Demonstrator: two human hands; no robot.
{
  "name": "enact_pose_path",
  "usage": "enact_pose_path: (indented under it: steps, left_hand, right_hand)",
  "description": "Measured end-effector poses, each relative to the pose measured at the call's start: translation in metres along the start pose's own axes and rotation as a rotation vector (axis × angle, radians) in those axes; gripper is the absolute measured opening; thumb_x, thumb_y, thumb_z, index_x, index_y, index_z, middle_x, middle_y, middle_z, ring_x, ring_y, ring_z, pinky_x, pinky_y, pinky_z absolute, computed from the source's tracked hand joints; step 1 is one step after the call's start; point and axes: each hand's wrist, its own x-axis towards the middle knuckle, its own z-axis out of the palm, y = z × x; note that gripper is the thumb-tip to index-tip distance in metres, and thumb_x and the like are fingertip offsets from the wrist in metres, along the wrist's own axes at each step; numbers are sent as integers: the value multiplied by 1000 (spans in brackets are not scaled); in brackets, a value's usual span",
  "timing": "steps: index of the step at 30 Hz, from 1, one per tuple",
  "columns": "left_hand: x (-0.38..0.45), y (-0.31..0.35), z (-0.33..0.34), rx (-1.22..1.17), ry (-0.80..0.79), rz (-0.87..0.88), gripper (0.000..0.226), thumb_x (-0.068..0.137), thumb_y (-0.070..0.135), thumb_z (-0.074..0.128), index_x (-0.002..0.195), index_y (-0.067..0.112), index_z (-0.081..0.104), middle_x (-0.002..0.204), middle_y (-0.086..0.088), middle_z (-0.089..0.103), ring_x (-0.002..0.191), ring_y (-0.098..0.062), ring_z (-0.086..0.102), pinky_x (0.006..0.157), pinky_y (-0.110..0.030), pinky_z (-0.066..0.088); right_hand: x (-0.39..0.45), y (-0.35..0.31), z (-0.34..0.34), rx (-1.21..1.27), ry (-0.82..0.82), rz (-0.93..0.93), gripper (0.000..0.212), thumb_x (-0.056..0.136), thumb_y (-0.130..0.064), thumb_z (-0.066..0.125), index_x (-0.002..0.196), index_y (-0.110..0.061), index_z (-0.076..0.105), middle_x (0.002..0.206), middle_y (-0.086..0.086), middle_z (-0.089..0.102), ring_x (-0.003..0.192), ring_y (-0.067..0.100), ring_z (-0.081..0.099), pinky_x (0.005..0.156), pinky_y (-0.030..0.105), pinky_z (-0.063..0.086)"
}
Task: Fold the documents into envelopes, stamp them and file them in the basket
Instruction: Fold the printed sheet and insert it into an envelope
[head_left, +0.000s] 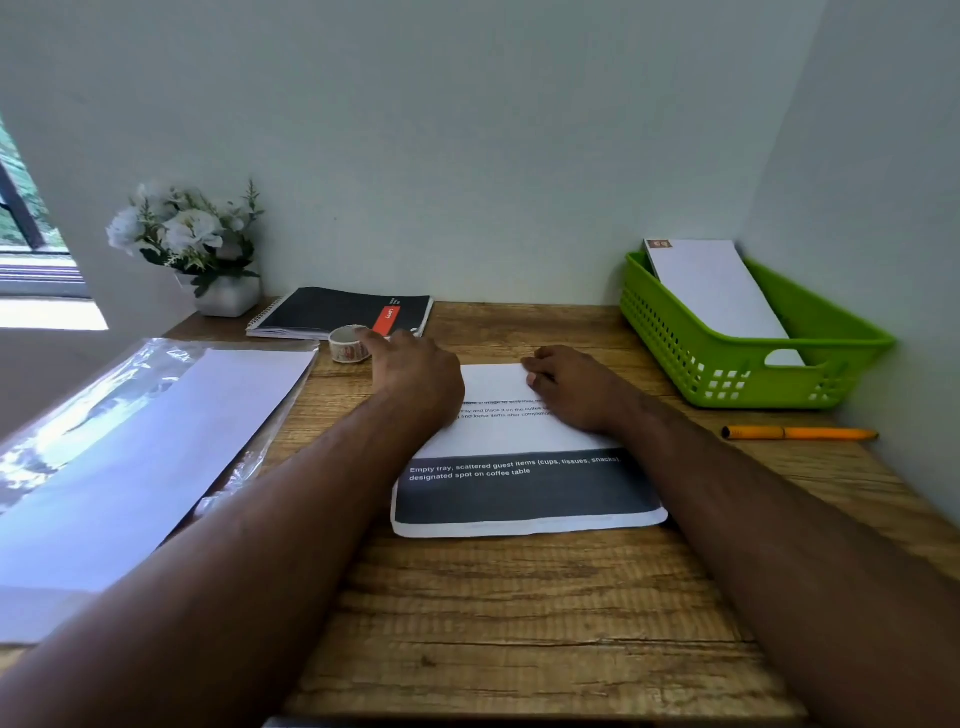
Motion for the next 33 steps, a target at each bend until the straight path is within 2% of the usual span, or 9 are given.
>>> enact_pose_path:
  steps: [4, 8, 10, 12, 16, 21, 26, 29, 33]
  left_hand:
    - [0, -10, 0, -3, 43, -26, 37, 94, 27, 42, 124, 15, 59, 128, -12, 59, 120, -33, 50, 103, -48, 32]
    - [12, -16, 11, -407, 204, 70, 31, 93, 19, 44, 117, 15, 62, 122, -12, 60, 113, -33, 55, 95, -42, 42]
    - [18, -13, 16, -585, 177, 174, 30, 95, 25, 46, 118, 16, 64, 125, -11, 59, 114, -32, 54, 94, -38, 45]
    - [23, -10, 20, -604, 86, 240, 38, 96, 42, 49, 124, 20, 62, 131, -10, 53, 121, -32, 48, 101, -40, 41]
    - [31, -12, 23, -697, 40, 223, 40, 88, 51, 60, 118, 25, 62, 123, -4, 55, 115, -26, 49, 98, -40, 44]
    - [27, -11, 16, -810, 24, 231, 32, 85, 41, 69, 109, 21, 64, 103, 3, 58, 97, -17, 56, 87, -32, 50]
    - [22, -10, 15, -703, 106, 222, 31, 83, 46, 69, 107, 28, 61, 121, 0, 54, 116, -23, 49, 101, -44, 40]
    - [15, -6, 11, -685, 183, 247, 44, 85, 41, 68, 125, 33, 51, 138, 2, 46, 131, -23, 38, 109, -45, 24]
    - [5, -6, -3, -682, 470, 233, 37, 89, 24, 63, 126, 28, 58, 127, -1, 55, 121, -24, 47, 103, -37, 21]
  right_hand:
    - [5, 3, 1, 26, -30, 23, 33, 100, -21, 41, 113, 1, 62, 120, 18, 56, 115, 32, 51, 98, 37, 38]
    - [9, 13, -3, 2, -46, 7, 41, 93, -39, 53, 121, -10, 62, 129, 7, 57, 122, 25, 50, 104, 39, 38]
    - [11, 19, -5, 11, -25, 29, 50, 87, -50, 58, 129, -22, 59, 137, -1, 54, 127, 19, 47, 107, 41, 36]
    - [11, 23, -9, 2, -33, 40, 54, 82, -55, 60, 130, -28, 57, 138, -7, 53, 128, 15, 46, 107, 44, 35]
    - [10, 21, -18, 75, -8, 16, 54, 77, -46, 73, 125, -23, 62, 123, -7, 62, 102, 5, 54, 85, 21, 39]
    - [11, 20, -21, 127, -61, 81, 57, 64, -55, 80, 113, -29, 66, 100, -7, 62, 90, 9, 60, 76, 24, 45]
    - [9, 17, -22, 169, -75, 116, 46, 55, -54, 84, 88, -32, 62, 92, -12, 61, 85, 8, 58, 71, 28, 47]
    - [3, 11, -24, 207, 12, 23, 44, 61, -41, 85, 83, -27, 50, 85, -12, 57, 79, 11, 53, 63, 27, 39]
    - [-6, -6, -33, -201, 363, -112, 27, 79, -37, 69, 83, -30, 43, 87, -8, 57, 90, 19, 53, 74, 33, 24]
